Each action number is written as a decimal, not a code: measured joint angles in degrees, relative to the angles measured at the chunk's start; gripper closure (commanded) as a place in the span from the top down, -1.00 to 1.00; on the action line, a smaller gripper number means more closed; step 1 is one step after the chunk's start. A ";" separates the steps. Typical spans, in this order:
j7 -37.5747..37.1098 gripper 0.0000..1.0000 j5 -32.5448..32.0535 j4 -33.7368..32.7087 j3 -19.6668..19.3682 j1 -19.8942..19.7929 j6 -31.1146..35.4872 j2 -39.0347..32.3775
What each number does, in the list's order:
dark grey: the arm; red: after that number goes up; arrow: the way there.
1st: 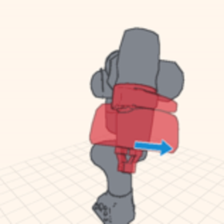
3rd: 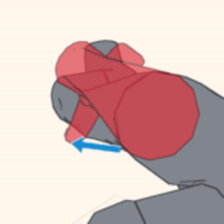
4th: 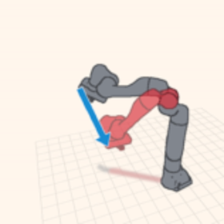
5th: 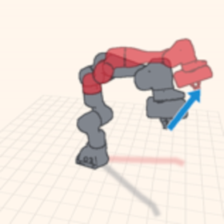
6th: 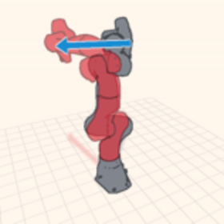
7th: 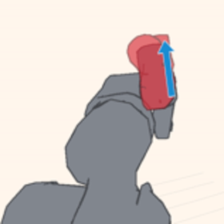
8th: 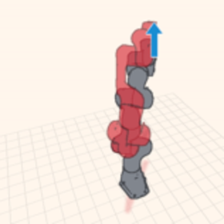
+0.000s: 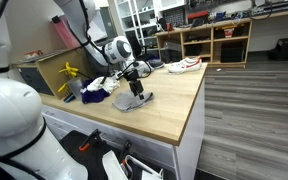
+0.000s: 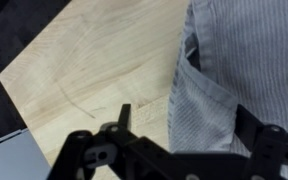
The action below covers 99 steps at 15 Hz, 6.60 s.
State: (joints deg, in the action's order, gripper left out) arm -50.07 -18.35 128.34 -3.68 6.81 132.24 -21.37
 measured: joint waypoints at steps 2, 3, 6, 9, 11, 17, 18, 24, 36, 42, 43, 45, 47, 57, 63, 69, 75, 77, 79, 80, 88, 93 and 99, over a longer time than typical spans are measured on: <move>3.28 1.00 1.28 -0.73 0.41 0.01 -5.12 0.00; 4.81 1.00 1.53 -1.37 0.52 0.06 -7.96 0.00; 8.45 1.00 1.09 -3.55 0.59 0.30 -15.80 0.02; 9.42 1.00 -2.95 -5.26 0.55 0.59 -21.19 0.07; 8.80 1.00 -7.77 -5.64 0.09 1.04 -22.23 0.07; 2.54 1.00 -19.59 -5.34 -0.35 1.61 -22.27 0.04; 2.07 1.00 -19.90 -5.33 -0.31 1.61 -22.19 0.04; -2.51 1.00 -18.00 -5.42 0.39 1.49 -16.56 0.09; -7.16 1.00 -9.59 -5.53 -0.21 1.22 1.31 -4.71; -4.00 1.00 -4.50 -5.53 -0.33 1.24 -0.03 -5.25; -2.36 1.00 -2.98 -5.56 -0.23 1.20 -1.44 -5.10; 1.09 1.00 -0.56 -5.68 -0.08 1.18 -5.12 -4.62; 3.53 1.00 0.11 -5.94 -0.03 1.20 -9.04 -4.08; -1.29 1.00 -30.05 -4.39 -3.59 3.61 -12.53 -2.20; 4.95 1.00 -33.51 0.37 -0.60 1.42 -12.42 0.49; 23.63 1.00 -26.20 3.27 2.31 -2.88 -8.65 4.23; 42.47 1.00 -8.35 1.22 3.91 -4.35 -6.50 5.87; 47.01 1.00 -1.74 0.01 4.50 -4.43 -6.41 5.98; 49.70 1.00 3.71 -0.96 5.07 -4.44 -6.40 5.96; 49.91 1.00 5.79 -1.34 5.34 -4.44 -6.38 5.94; 38.20 1.00 13.19 -3.87 5.99 -1.92 0.97 1.24; 30.89 1.00 13.21 -5.22 6.10 2.09 4.55 -2.24; 28.32 1.00 13.24 -5.59 6.17 5.18 4.14 -3.32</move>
State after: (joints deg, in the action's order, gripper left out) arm -21.74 -5.11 122.75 2.49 11.99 136.38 -24.69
